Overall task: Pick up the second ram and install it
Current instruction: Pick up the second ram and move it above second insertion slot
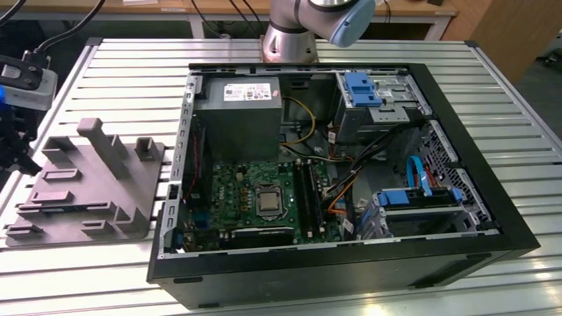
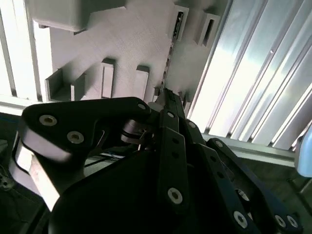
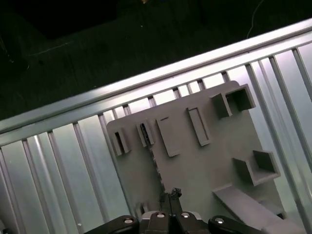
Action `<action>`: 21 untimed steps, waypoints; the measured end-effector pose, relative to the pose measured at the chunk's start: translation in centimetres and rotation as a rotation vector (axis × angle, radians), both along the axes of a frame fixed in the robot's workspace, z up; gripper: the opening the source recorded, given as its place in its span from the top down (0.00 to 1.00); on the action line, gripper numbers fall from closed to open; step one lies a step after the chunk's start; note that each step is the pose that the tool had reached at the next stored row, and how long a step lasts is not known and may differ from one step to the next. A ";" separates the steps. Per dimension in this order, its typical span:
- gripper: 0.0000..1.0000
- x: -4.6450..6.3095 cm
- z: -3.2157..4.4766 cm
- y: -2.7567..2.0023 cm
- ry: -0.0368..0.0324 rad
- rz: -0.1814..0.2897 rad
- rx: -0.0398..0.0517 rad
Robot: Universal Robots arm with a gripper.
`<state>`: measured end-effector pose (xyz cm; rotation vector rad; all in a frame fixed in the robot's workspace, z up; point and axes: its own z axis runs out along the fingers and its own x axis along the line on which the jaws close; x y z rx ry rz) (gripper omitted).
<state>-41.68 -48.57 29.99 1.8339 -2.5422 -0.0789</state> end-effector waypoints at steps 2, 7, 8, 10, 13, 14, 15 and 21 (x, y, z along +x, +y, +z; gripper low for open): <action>0.90 0.0 -0.04 0.00 0.0000 0.036 0.0001; 0.90 0.0 -0.14 0.00 0.0000 0.127 0.0000; 0.90 0.0 -0.16 0.00 0.0000 0.145 0.0000; 0.90 0.0 -0.21 0.00 0.0000 0.183 0.0000; 0.90 0.0 -0.38 0.00 -0.0002 0.236 0.0001; 0.90 0.0 -0.48 0.00 -0.0002 0.255 0.0000; 0.90 0.0 -0.59 0.00 -0.0003 0.272 0.0000; 0.90 0.0 -1.29 0.00 -0.0022 0.343 -0.0003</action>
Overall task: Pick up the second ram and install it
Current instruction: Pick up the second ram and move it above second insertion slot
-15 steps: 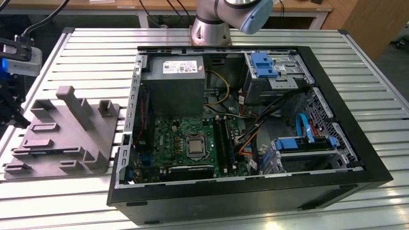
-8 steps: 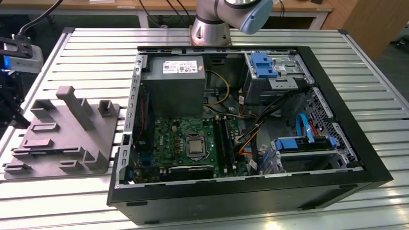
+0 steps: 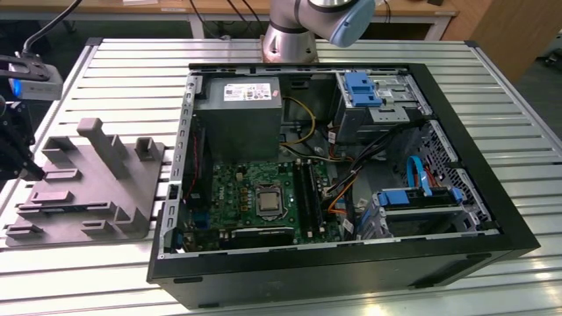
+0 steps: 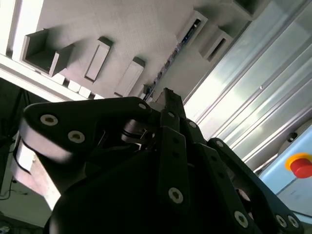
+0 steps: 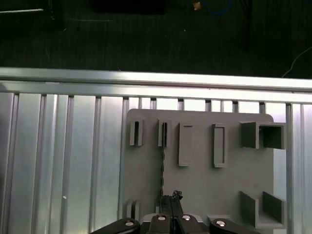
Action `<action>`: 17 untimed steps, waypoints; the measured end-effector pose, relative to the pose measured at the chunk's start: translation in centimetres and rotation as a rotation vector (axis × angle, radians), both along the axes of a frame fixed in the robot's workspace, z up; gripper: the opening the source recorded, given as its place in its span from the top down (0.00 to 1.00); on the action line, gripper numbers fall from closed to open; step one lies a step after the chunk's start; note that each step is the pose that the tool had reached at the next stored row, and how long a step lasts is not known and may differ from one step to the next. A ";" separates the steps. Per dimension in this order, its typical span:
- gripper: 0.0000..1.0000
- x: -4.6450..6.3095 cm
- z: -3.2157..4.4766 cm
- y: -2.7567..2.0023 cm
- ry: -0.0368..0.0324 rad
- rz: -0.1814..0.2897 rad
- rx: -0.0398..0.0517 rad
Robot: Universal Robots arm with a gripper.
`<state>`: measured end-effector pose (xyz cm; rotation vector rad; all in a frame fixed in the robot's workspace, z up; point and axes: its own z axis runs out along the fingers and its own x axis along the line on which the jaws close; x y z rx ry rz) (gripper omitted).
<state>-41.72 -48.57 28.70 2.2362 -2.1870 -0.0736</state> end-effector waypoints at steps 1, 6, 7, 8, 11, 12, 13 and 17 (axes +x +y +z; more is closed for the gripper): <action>0.90 0.0 -0.03 0.00 -0.0005 0.003 -0.0001; 0.90 -0.6 -0.46 0.00 -0.0231 0.003 -0.0001; 0.90 -0.7 -0.60 0.00 -0.0267 0.003 -0.0001; 0.90 -0.7 -0.77 0.00 -0.0291 0.003 0.0001; 0.90 -0.8 -1.31 -0.01 -0.0307 -0.006 -0.0002; 0.90 -0.8 -1.48 -0.01 -0.0307 -0.018 -0.0004; 0.90 -0.8 -1.66 0.00 -0.0308 -0.031 -0.0006; 0.90 -0.8 -2.38 0.00 -0.0307 -0.084 -0.0014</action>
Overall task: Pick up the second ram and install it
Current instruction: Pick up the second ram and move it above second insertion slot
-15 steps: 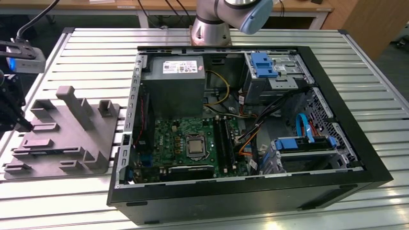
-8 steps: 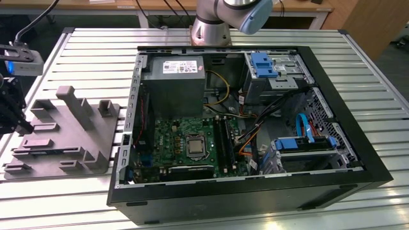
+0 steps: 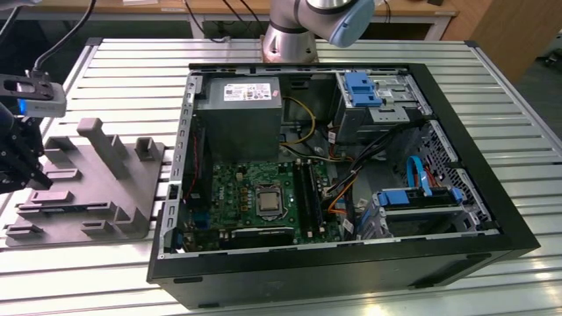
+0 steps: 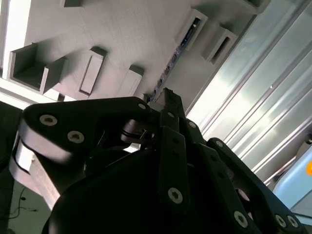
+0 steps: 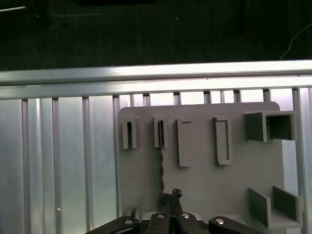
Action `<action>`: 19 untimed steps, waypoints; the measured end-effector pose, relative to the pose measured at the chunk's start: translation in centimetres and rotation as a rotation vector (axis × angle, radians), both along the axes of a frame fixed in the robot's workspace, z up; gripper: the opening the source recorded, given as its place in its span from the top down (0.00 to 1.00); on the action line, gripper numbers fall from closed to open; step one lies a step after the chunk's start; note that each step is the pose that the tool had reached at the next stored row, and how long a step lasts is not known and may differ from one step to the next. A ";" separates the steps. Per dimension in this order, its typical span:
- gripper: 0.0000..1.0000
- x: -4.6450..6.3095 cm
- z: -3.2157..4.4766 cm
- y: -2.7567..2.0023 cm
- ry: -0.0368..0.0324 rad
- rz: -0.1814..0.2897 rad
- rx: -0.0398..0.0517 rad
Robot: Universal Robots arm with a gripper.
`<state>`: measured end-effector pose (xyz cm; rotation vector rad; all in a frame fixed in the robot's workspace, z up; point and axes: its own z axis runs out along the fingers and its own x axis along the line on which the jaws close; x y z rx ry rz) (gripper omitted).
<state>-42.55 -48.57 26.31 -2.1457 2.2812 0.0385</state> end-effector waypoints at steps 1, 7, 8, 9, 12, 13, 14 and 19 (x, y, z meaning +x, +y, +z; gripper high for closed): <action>0.90 0.0 -0.18 0.00 -0.0001 -0.011 0.0001; 0.90 -0.4 -1.18 0.01 -0.0006 -0.019 0.0001; 0.90 -0.4 -1.33 0.00 -0.0006 -0.019 0.0001; 0.90 -0.4 -1.46 0.00 -0.0006 -0.019 0.0001; 0.90 -0.5 -1.75 0.01 -0.0007 -0.019 0.0000; 0.90 -0.5 -1.77 0.00 -0.0005 -0.019 -0.0001; 0.90 -0.5 -1.78 0.01 -0.0004 -0.019 -0.0002; 0.90 -0.5 -1.85 0.01 -0.0009 -0.019 0.0002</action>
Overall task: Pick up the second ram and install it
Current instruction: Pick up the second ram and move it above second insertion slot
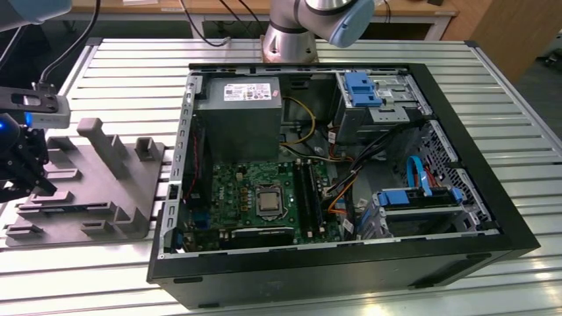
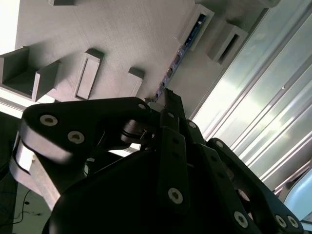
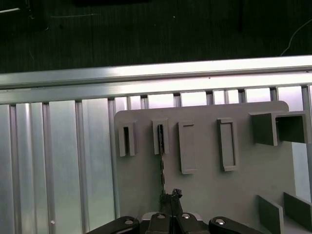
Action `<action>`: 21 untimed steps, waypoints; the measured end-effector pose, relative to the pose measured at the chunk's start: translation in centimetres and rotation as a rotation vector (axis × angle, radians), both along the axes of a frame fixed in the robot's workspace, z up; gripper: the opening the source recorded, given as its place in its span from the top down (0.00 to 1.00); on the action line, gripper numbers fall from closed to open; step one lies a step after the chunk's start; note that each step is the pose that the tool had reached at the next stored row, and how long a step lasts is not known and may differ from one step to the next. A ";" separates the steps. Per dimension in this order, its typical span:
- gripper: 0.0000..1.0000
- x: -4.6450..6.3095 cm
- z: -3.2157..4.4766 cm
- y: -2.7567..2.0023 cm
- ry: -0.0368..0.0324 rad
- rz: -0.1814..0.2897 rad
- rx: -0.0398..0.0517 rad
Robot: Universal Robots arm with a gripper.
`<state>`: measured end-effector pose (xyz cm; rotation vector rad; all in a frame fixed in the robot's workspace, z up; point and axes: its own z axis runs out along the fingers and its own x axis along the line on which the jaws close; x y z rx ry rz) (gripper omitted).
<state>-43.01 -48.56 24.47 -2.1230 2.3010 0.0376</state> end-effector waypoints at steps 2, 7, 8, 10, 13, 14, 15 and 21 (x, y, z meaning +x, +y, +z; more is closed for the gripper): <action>0.90 0.0 0.01 0.00 0.0002 0.000 -0.0007; 0.90 0.0 -0.07 0.01 0.0002 0.000 -0.0007; 0.90 0.0 -0.14 0.01 0.0001 0.000 -0.0006; 0.90 0.0 -0.24 0.01 0.0002 0.000 -0.0008; 0.90 0.0 -0.25 0.01 0.0003 0.000 -0.0008; 0.90 0.0 -0.28 0.01 0.0001 0.000 -0.0007; 0.90 0.0 -0.28 0.01 0.0001 0.000 -0.0007; 0.90 0.0 -0.29 0.01 0.0001 0.000 -0.0007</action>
